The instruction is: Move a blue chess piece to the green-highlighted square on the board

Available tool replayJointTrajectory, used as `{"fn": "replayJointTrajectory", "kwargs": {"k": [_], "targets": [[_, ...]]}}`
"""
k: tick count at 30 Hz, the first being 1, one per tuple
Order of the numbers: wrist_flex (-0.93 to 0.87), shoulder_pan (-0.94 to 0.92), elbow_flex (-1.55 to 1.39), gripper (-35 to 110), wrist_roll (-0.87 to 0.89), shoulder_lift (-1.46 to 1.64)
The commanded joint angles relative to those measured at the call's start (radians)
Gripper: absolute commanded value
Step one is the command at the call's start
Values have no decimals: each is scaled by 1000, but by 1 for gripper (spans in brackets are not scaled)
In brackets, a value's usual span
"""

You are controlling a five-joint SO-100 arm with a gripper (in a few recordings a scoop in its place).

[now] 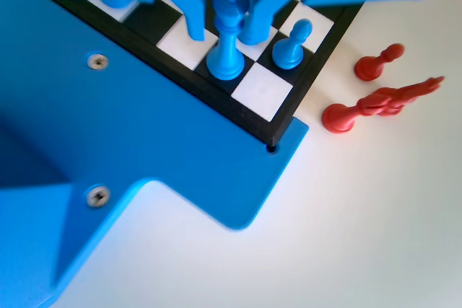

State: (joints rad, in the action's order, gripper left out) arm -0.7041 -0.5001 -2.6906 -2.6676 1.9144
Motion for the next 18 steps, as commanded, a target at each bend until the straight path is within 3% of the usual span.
{"fn": "replayJointTrajectory", "kwargs": {"k": [1,8,18], "targets": [[-5,-15,-6,2,-35,8],[-21,-15,0,1,-43,8],[-325,97,213,1,112,18]]}}
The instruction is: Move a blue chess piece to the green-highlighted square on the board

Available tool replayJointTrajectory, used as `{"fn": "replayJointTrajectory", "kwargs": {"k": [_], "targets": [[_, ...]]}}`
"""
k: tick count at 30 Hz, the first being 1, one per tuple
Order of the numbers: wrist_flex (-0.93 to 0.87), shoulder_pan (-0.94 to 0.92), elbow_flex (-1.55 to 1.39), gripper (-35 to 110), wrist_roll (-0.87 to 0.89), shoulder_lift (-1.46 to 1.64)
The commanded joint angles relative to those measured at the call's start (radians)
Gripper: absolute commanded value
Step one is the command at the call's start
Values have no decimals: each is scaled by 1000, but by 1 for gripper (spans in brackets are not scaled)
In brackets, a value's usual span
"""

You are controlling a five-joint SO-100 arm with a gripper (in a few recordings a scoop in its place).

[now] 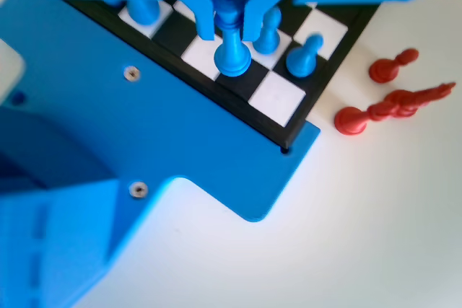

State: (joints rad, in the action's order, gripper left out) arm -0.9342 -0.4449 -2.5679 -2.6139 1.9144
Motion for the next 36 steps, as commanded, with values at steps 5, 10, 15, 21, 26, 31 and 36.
{"fn": "replayJointTrajectory", "kwargs": {"k": [5,10,15,21,26,31,36], "targets": [[-127,118,140,1,169,14],[-94,166,133,1,239,2],[-63,178,121,1,278,-5],[-23,167,135,1,290,-52],[3,155,150,1,295,-89],[28,146,170,1,298,-132],[55,144,155,1,295,-138]]}}
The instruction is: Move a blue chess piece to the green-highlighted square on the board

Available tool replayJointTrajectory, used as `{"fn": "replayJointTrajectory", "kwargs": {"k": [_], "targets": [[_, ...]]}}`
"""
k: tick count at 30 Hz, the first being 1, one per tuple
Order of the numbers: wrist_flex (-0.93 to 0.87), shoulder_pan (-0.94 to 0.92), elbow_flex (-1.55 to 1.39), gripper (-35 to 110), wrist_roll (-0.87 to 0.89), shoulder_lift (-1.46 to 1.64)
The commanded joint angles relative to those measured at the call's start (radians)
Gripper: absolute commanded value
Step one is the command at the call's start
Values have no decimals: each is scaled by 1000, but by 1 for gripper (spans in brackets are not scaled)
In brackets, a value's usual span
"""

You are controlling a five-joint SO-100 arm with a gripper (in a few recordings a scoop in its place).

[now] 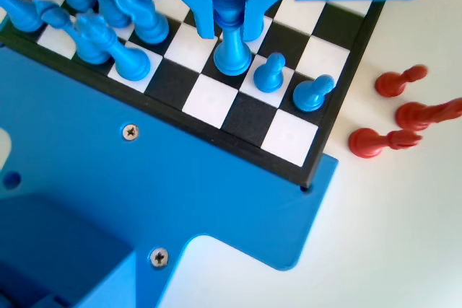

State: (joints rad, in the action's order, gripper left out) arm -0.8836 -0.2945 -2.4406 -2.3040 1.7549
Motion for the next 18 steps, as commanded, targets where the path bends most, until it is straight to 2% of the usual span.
{"fn": "replayJointTrajectory", "kwargs": {"k": [1,18], "targets": [[14,-5,20,1,-15,21],[97,17,-61,2,-14,20]]}}
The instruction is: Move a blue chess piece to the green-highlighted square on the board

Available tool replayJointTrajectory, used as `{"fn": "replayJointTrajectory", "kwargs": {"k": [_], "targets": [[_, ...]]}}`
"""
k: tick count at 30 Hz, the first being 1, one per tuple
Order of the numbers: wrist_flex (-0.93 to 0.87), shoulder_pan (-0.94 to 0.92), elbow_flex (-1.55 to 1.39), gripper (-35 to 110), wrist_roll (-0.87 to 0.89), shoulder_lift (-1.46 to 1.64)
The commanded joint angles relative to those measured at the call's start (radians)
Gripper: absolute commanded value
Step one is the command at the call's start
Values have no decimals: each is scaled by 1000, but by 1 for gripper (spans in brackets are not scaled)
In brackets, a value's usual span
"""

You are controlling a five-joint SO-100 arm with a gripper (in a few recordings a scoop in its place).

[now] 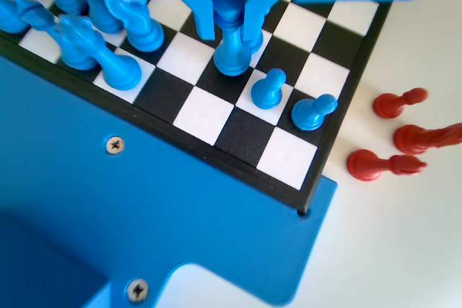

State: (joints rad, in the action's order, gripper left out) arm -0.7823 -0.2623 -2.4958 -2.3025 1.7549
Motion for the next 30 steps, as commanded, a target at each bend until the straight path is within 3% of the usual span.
{"fn": "replayJointTrajectory", "kwargs": {"k": [1,19,30], "targets": [[-3,-15,-8,2,-15,20],[-11,-17,-20,12,-43,41],[-537,-6,351,12,-63,95]]}}
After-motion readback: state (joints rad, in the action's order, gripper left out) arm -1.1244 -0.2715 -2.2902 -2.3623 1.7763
